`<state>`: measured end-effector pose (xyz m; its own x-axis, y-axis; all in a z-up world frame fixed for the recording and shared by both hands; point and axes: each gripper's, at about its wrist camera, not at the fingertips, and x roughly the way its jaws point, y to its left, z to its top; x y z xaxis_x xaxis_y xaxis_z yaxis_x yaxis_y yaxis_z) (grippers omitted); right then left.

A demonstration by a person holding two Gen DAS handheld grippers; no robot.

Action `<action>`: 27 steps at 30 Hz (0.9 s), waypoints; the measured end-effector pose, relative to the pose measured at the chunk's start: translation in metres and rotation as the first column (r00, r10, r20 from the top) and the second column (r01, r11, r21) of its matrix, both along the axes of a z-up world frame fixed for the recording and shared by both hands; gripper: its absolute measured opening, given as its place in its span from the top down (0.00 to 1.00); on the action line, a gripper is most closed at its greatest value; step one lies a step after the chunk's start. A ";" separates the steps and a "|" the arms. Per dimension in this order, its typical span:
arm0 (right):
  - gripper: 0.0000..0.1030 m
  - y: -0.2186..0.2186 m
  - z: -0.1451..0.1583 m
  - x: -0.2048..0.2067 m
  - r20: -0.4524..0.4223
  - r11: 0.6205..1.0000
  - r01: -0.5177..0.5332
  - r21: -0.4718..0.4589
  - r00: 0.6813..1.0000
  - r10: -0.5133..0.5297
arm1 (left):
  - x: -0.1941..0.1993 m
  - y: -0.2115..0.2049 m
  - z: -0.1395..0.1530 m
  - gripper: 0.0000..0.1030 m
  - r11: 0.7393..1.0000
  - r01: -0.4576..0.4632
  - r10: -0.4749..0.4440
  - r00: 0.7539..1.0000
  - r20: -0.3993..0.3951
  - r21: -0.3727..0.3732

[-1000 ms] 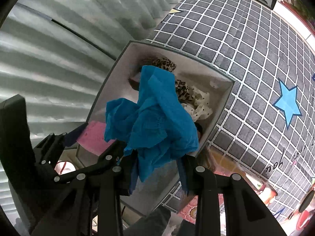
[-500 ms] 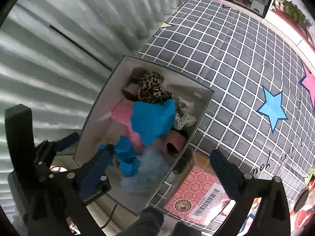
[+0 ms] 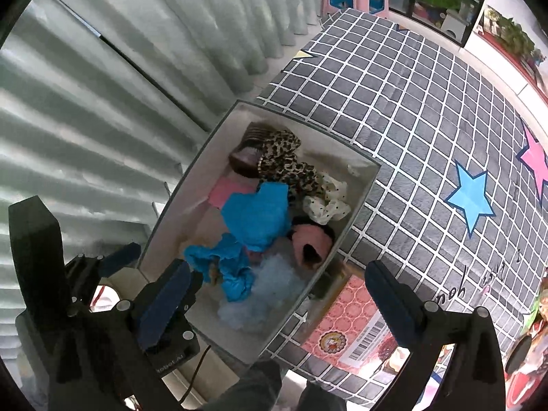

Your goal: Organize soft objects

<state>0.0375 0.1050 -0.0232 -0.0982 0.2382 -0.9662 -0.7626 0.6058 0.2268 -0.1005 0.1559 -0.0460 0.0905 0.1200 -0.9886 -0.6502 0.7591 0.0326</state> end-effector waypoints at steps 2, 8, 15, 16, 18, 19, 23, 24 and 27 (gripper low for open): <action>0.00 0.000 0.001 -0.003 0.006 1.000 -0.004 -0.003 1.000 0.004 | -0.003 -0.002 0.002 0.20 1.000 0.009 -0.009 1.000 0.001 0.007; 0.00 -0.002 0.006 -0.009 0.020 1.000 -0.013 -0.008 1.000 0.013 | -0.009 -0.010 0.008 0.20 0.999 0.040 -0.040 0.999 0.010 0.019; 0.00 -0.005 0.014 -0.020 0.048 1.000 -0.017 -0.010 0.999 0.017 | -0.017 -0.014 0.014 0.20 0.998 0.056 -0.056 0.998 0.013 0.024; 0.00 -0.005 0.015 -0.021 0.049 1.000 -0.015 -0.009 0.999 0.015 | -0.018 -0.014 0.014 0.20 0.998 0.060 -0.061 0.998 0.013 0.026; 0.00 -0.007 0.017 -0.023 0.060 1.000 -0.009 -0.011 0.998 0.009 | -0.021 -0.015 0.016 0.20 0.997 0.068 -0.069 0.998 0.013 0.034; 0.00 -0.006 0.017 -0.024 0.064 1.000 -0.006 -0.012 0.998 0.007 | -0.023 -0.015 0.016 0.20 0.997 0.070 -0.070 0.997 0.014 0.036; 0.00 -0.008 0.018 -0.030 0.081 1.000 -0.002 -0.021 0.997 0.004 | -0.030 -0.015 0.018 0.20 0.996 0.075 -0.076 0.997 0.023 0.039; 0.00 -0.008 0.018 -0.031 0.082 1.000 0.000 -0.022 0.997 0.002 | -0.031 -0.014 0.018 0.20 0.996 0.078 -0.079 0.997 0.024 0.040; 0.00 -0.011 0.019 -0.035 0.086 1.000 0.008 -0.024 0.996 -0.006 | -0.035 -0.013 0.016 0.20 0.996 0.079 -0.079 0.997 0.022 0.036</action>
<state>0.0030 0.0944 -0.0045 -0.0130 0.2153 -0.9765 -0.7746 0.6154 0.1460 -0.1358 0.1427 -0.0299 0.1242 0.1465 -0.9814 -0.5892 0.8067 0.0459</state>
